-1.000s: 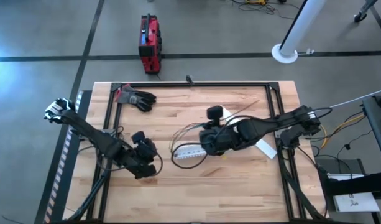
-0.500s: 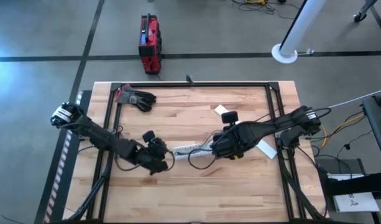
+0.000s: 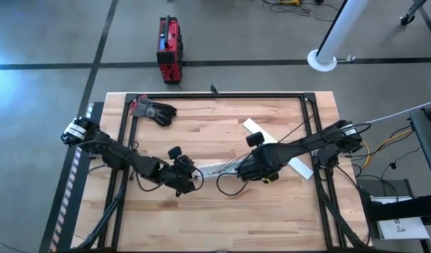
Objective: Ziptie cables
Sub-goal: Put the zip-tied cables into the white cable duct
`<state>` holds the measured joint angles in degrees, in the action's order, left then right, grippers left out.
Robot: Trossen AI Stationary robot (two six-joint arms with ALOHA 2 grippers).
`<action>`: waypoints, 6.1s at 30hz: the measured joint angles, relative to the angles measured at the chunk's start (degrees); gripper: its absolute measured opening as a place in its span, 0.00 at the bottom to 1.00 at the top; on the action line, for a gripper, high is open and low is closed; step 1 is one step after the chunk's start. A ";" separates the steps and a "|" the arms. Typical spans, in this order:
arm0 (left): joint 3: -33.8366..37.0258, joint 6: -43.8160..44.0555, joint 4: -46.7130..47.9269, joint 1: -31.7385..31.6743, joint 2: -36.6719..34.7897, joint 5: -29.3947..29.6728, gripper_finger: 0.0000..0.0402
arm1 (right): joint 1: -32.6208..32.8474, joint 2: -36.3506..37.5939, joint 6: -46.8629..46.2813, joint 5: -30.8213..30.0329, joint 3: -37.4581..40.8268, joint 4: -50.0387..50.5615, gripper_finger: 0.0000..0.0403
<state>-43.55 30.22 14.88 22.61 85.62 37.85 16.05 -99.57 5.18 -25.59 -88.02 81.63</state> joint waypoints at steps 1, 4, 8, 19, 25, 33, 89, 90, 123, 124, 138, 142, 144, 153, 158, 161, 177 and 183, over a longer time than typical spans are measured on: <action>0.00 0.00 -0.01 0.00 0.00 -0.01 0.25 | -0.16 0.00 0.10 0.89 0.75 0.13 0.02; 0.00 0.00 -0.38 0.00 0.00 -0.03 0.23 | -0.50 0.02 1.96 3.88 3.70 0.01 0.02; 0.00 0.01 -0.51 0.00 0.00 -0.03 0.22 | -0.76 0.02 5.25 4.64 8.60 -3.11 0.02; -0.02 0.00 -1.43 0.00 -0.02 0.02 0.21 | -2.25 0.00 11.39 4.62 18.68 -12.66 0.02; -0.01 0.00 -1.79 0.00 -0.02 0.32 0.23 | -2.23 0.01 13.34 5.05 21.21 -17.52 0.02; 0.20 -0.66 -2.04 0.00 -0.04 0.45 0.25 | -2.21 0.00 15.41 11.71 22.88 -21.05 0.02; 3.09 -2.99 -9.81 -0.13 -0.04 0.53 0.23 | -10.01 5.38 16.49 -3.35 30.72 -19.54 0.28; 3.34 -3.07 -10.65 -0.13 -0.04 0.55 0.23 | -10.10 5.38 16.52 -3.91 30.68 -19.76 0.28; 3.98 -13.05 -22.33 -0.50 -0.04 -2.50 0.25 | -7.95 5.25 -5.88 29.08 28.93 -21.13 0.00; 3.98 -13.05 -22.30 -0.50 -0.04 -2.50 0.25 | -7.93 5.25 -6.81 29.98 28.78 -20.87 0.00; 3.93 -15.02 -25.83 -4.30 -0.02 -14.42 0.30 | -6.45 5.33 -11.64 31.97 22.50 -16.46 0.00; 3.93 -16.40 -28.17 -8.61 3.00 -23.35 0.35 | -6.45 5.29 -10.67 31.59 22.18 -16.75 0.00; 3.62 -17.08 -30.73 -10.82 5.91 -26.95 0.37 | -6.45 5.29 -10.54 31.59 22.18 -17.30 0.00; -1.49 -20.29 -31.00 -14.95 16.29 -27.92 0.31 | -6.17 5.29 -14.74 35.06 22.39 -15.51 0.00; -2.34 -19.86 -29.96 -14.95 16.80 -27.99 0.13 | -5.53 5.29 -21.84 41.07 22.52 -15.39 0.00; -2.32 -19.36 -27.49 -14.95 16.44 -27.48 0.02 | -4.74 5.29 -24.35 41.09 22.61 -15.46 0.00; -2.21 -20.22 -24.39 -14.03 16.57 -27.94 0.01 | -4.81 4.94 -17.28 29.87 24.48 -18.68 0.00; -2.19 -20.42 -25.14 -14.03 16.63 -27.92 0.01 | -6.38 2.27 -12.09 30.22 26.72 -24.83 0.00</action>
<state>-45.74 9.80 -10.25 8.58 102.26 9.93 9.67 -97.30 -6.91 4.63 -61.30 56.80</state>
